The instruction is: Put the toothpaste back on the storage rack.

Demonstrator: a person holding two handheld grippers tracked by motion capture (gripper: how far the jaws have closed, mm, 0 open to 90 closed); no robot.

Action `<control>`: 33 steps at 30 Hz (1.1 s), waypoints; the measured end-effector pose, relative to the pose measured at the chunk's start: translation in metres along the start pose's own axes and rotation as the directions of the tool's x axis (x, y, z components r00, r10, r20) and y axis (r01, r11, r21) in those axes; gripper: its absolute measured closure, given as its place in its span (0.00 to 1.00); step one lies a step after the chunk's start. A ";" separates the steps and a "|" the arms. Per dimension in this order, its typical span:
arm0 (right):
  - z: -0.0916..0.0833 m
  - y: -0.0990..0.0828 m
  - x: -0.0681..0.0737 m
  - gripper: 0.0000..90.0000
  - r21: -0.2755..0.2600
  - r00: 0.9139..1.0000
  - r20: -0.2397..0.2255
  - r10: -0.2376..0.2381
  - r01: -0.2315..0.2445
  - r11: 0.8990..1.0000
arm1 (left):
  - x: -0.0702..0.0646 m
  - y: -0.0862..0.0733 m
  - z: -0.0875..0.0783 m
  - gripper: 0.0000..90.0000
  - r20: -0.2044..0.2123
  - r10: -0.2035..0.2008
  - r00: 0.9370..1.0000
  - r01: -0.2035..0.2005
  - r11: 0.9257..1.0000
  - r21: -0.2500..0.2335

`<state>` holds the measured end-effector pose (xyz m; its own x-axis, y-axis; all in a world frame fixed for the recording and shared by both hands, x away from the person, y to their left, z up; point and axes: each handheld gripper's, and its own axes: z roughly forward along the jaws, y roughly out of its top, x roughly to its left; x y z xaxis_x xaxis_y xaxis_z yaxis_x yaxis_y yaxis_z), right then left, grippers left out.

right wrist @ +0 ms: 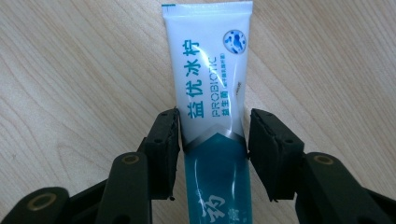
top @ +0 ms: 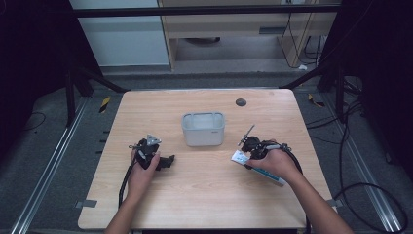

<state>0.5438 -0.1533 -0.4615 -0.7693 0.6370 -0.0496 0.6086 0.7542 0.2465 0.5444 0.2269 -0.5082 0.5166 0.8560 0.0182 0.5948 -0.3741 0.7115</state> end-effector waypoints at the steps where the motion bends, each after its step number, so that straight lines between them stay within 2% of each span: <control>1: 0.000 0.000 0.000 0.60 -0.001 1.000 0.001 -0.006 0.006 1.000 | 0.000 0.000 0.000 0.00 0.000 0.000 1.000 0.000 1.000 0.000; 6: 0.003 0.002 0.001 0.60 0.007 1.000 0.004 -0.018 0.018 1.000 | 0.000 0.000 0.000 0.00 0.000 0.000 1.000 0.000 1.000 0.000; 15: 0.004 0.003 0.001 0.61 0.014 1.000 0.001 -0.006 0.006 1.000 | 0.000 0.000 0.000 0.00 0.000 0.000 1.000 0.000 1.000 0.000; 16: 0.004 0.003 0.000 0.61 0.010 1.000 0.004 -0.021 0.021 1.000 | 0.000 0.000 0.000 0.00 0.000 0.000 1.000 0.000 1.000 0.000; 22: 0.005 0.003 0.001 0.64 0.010 0.999 0.010 -0.034 0.034 0.999 | 0.000 0.000 0.000 0.00 0.000 0.000 1.000 0.000 1.000 0.000; 24: 0.005 0.003 0.002 0.64 0.010 1.000 0.011 -0.025 0.025 1.000 | 0.000 0.000 0.000 0.00 0.000 0.000 1.000 0.000 1.000 0.000; 33: 0.004 0.003 0.003 0.68 0.010 0.999 0.022 -0.043 0.042 0.999 | 0.000 0.000 0.000 0.00 0.000 0.000 1.000 0.000 1.000 0.000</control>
<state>0.5440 -0.1480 -0.4645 -0.7900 0.6077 -0.0818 0.5774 0.7821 0.2344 0.5444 0.2269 -0.5082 0.5168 0.8559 0.0186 0.5948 -0.3746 0.7112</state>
